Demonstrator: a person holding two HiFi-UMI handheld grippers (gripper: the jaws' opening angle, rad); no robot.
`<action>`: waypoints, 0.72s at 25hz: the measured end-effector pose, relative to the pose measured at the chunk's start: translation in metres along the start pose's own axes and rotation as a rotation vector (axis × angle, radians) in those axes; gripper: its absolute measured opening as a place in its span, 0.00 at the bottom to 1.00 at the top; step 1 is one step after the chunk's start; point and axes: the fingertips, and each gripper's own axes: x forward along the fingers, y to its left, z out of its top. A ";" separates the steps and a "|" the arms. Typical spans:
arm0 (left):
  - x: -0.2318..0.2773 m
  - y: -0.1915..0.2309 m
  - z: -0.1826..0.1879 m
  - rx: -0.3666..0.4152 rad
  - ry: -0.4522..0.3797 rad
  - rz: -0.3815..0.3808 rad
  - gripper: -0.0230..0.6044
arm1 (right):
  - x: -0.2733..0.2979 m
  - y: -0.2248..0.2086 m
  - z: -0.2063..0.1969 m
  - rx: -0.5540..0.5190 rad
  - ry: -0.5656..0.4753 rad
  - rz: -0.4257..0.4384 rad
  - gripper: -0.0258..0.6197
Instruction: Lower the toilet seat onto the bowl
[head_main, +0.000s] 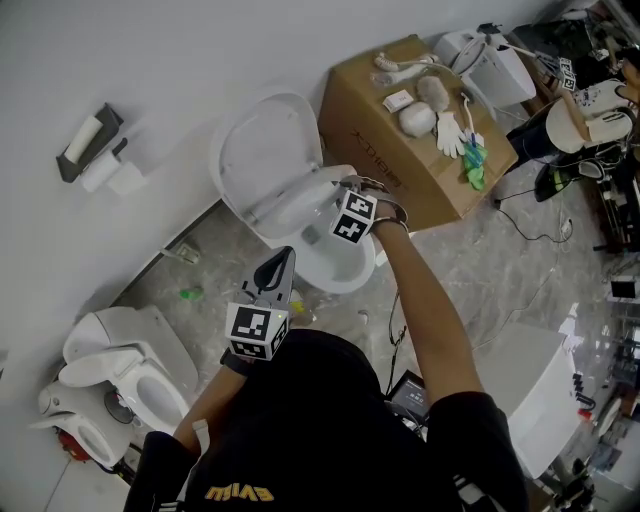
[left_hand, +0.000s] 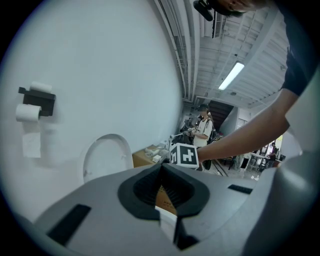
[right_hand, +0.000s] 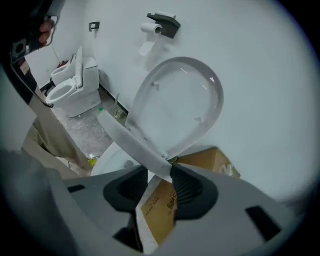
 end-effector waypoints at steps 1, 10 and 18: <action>0.000 -0.001 0.000 0.000 0.000 -0.002 0.06 | 0.000 0.001 -0.002 0.001 -0.001 -0.002 0.27; 0.000 -0.001 -0.002 -0.006 0.007 -0.008 0.06 | -0.002 0.018 -0.023 0.028 -0.025 -0.029 0.27; 0.000 -0.009 -0.003 0.008 0.015 -0.030 0.06 | -0.002 0.025 -0.034 0.049 -0.036 -0.063 0.27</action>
